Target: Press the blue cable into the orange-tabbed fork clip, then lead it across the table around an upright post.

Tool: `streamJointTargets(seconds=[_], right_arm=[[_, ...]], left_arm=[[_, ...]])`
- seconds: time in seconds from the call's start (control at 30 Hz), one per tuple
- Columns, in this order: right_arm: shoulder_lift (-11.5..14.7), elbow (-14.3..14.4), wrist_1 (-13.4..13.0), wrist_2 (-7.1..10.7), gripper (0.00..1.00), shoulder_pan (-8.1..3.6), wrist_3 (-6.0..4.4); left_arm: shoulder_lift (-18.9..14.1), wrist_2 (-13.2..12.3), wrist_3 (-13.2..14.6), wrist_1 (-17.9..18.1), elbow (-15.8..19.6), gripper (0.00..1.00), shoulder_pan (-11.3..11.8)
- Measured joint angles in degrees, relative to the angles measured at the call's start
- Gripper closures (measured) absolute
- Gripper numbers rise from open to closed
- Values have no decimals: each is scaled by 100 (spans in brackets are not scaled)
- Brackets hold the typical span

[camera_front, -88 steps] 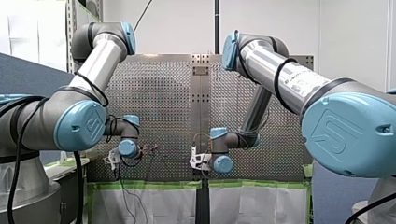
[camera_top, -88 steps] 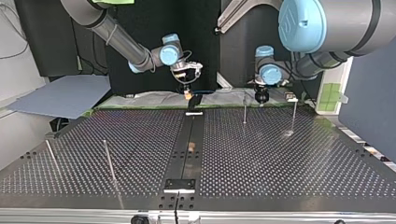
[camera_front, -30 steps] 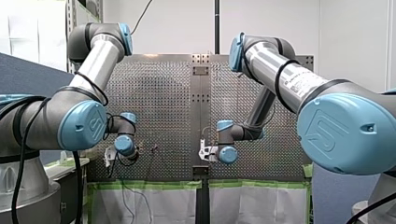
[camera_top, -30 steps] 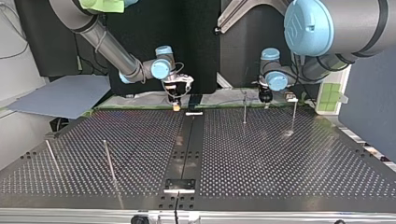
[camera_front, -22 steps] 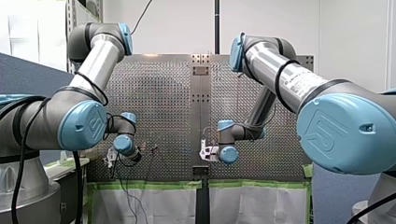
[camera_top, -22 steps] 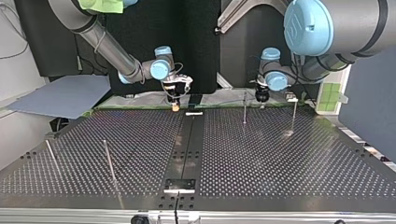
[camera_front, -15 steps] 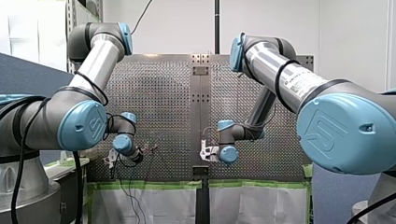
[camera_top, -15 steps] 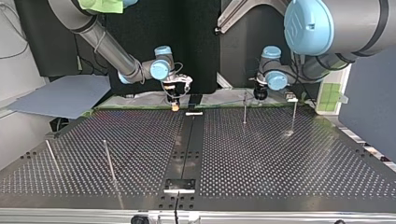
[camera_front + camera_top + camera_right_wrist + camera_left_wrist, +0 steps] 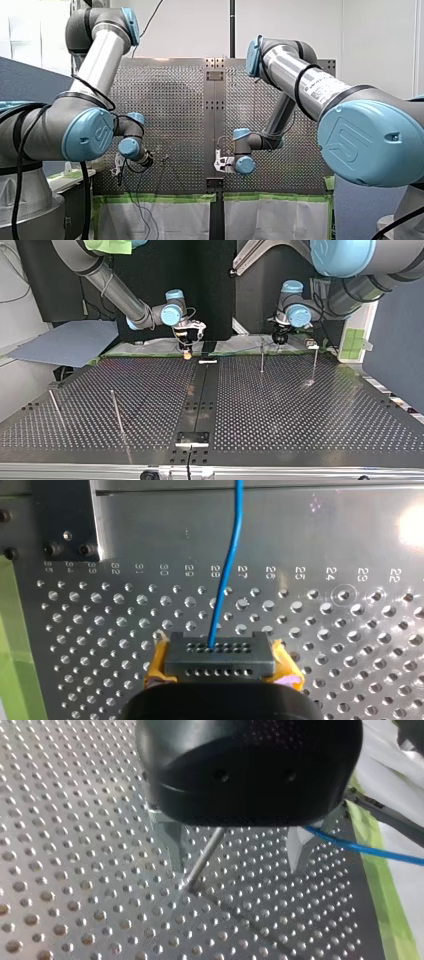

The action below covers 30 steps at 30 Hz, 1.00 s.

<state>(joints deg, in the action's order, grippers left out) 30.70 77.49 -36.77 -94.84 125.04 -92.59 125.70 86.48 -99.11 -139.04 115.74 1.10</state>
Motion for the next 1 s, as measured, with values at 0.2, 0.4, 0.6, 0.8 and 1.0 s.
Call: streamJointTargets(seconds=[0.2, 0.4, 0.6, 0.8, 1.0], right_arm=[[1, 0, 10, 4, 100, 16, -16], [2, 0, 11, 1, 100, 34, -34], [1, 1, 18, 0, 100, 40, -41], [0, 3, 20, 5, 100, 38, -45], [0, 4, 27, 9, 100, 35, -46]], left_arm=[[-51, 19, -33, 362, 389, 0, -20], [-56, 10, 108, 408, 714, 0, -43], [-63, -101, 394, 562, 845, 0, -99], [-61, -407, 699, 689, 859, 0, -210], [-60, -462, 792, 773, 861, 0, -325]])
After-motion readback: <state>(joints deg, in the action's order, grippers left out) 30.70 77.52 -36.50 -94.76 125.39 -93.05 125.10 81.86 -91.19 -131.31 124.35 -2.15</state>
